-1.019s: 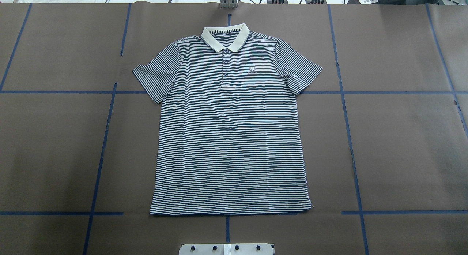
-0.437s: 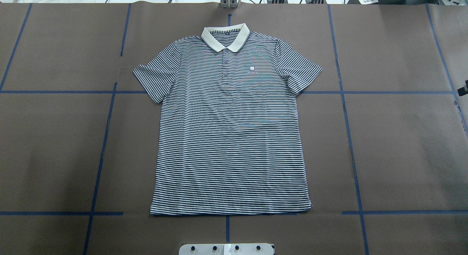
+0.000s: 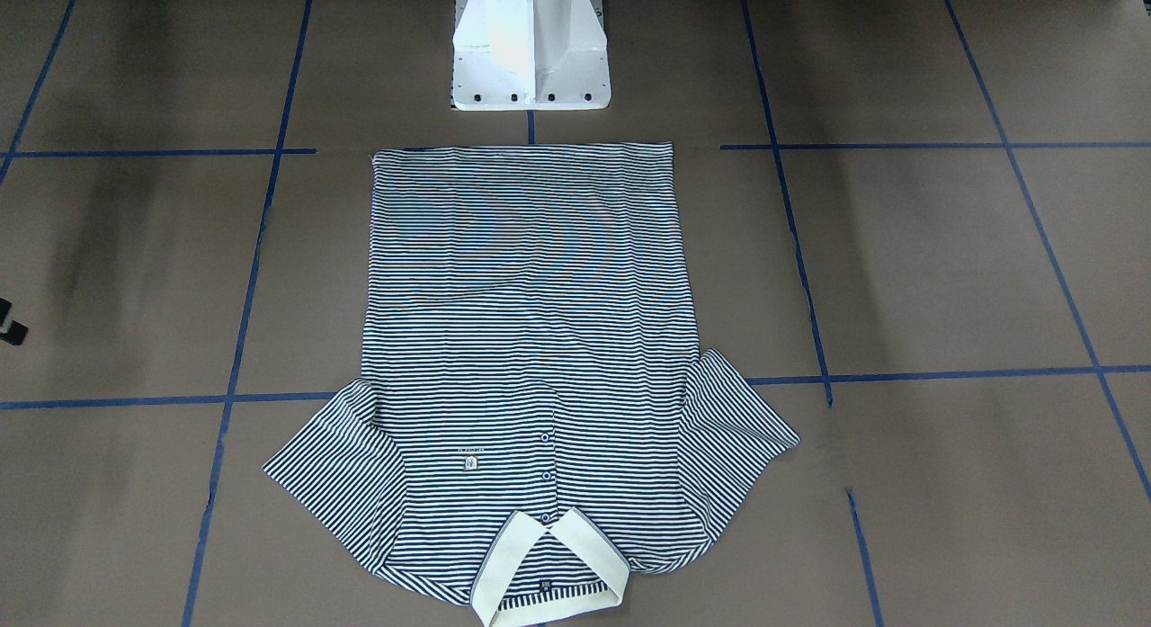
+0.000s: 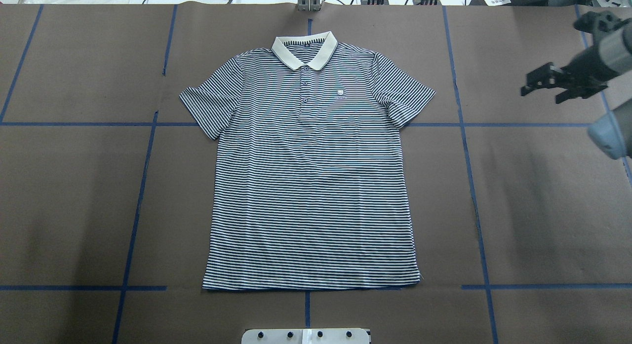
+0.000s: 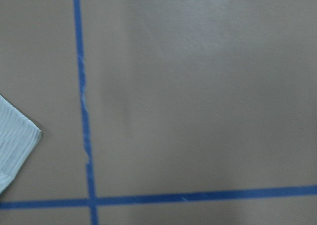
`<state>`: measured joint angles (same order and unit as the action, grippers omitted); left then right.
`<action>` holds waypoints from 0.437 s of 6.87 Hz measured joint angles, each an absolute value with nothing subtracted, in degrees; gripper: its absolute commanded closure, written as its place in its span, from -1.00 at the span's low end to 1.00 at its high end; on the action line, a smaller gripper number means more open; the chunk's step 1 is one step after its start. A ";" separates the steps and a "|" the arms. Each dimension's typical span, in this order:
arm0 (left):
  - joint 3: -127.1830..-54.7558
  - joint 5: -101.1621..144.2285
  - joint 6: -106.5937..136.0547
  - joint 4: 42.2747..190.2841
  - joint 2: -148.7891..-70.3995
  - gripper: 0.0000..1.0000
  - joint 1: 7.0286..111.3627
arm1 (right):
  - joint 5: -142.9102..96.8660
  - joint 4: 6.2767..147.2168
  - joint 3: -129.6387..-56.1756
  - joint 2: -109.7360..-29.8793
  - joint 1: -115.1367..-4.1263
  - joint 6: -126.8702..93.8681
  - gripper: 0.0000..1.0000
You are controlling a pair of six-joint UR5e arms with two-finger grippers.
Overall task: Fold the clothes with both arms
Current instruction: 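Move the right gripper over the shirt toward the collar and shoulder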
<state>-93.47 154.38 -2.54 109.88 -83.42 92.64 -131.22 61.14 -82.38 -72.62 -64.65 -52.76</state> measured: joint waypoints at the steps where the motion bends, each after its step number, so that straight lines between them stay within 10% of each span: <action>1: -93.22 155.67 -2.47 111.99 -82.80 -1.00 92.61 | -125.28 58.84 -77.91 -65.99 -60.02 -62.40 -0.76; 3: -93.00 156.56 -2.28 114.32 -82.66 -1.00 92.47 | -116.49 52.75 -71.32 -59.81 -54.98 -77.10 -0.68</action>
<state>-93.00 156.56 -2.28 114.32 -82.66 92.47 -116.49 52.75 -71.32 -59.81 -54.98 -77.10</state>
